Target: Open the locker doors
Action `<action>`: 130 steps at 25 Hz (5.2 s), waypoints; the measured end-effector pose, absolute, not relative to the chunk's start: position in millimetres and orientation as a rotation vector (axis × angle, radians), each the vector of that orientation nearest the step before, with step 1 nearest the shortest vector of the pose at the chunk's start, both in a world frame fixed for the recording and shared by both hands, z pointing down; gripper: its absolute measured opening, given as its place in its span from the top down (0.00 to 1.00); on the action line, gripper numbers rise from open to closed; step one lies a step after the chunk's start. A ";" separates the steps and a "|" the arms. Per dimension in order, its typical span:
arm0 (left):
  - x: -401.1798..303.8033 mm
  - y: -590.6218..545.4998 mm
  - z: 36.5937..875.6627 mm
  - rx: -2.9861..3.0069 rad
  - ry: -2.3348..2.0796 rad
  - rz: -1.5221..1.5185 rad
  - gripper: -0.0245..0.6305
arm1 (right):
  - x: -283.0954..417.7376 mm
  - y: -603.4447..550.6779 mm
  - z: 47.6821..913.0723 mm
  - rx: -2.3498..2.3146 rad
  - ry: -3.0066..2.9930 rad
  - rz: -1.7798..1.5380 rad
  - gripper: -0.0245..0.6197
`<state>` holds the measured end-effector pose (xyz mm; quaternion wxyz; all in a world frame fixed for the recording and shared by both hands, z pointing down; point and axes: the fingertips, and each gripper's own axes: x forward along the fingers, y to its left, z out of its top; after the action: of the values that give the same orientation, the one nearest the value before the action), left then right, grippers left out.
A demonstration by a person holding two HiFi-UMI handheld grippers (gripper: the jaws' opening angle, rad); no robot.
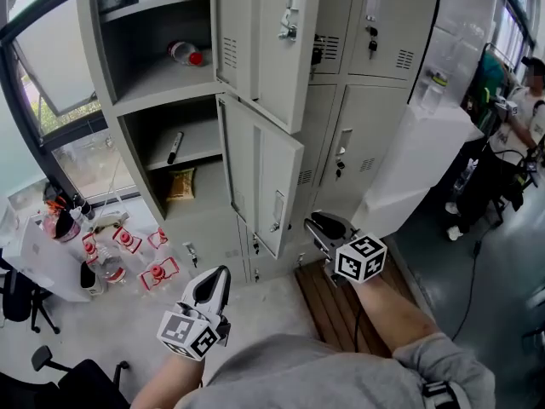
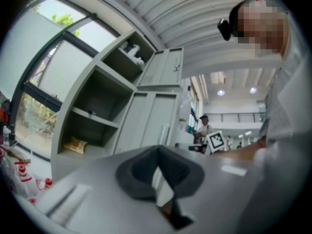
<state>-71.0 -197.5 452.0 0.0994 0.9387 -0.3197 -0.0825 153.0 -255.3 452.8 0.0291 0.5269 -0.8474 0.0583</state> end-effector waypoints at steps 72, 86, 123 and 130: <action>-13.4 -201.3 439.4 2.514 -1.536 -0.311 0.96 | 72.8 -391.4 440.5 0.842 -2.862 0.010 0.79; -3.3 -200.4 437.8 2.543 -1.480 -0.331 0.96 | 98.5 -345.0 440.6 0.599 -2.928 0.064 0.82; 105.0 -206.6 428.5 2.633 -1.361 -0.303 0.96 | 232.5 -244.8 438.1 0.109 -3.082 0.183 0.83; 141.9 -202.1 430.4 2.640 -1.345 -0.307 0.96 | 285.6 -239.2 438.4 0.190 -3.083 0.158 0.79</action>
<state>141.9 -202.1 430.4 0.0814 0.8834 -0.4500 -0.1028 285.6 -239.2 438.4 0.0242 0.0616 -0.9965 0.0512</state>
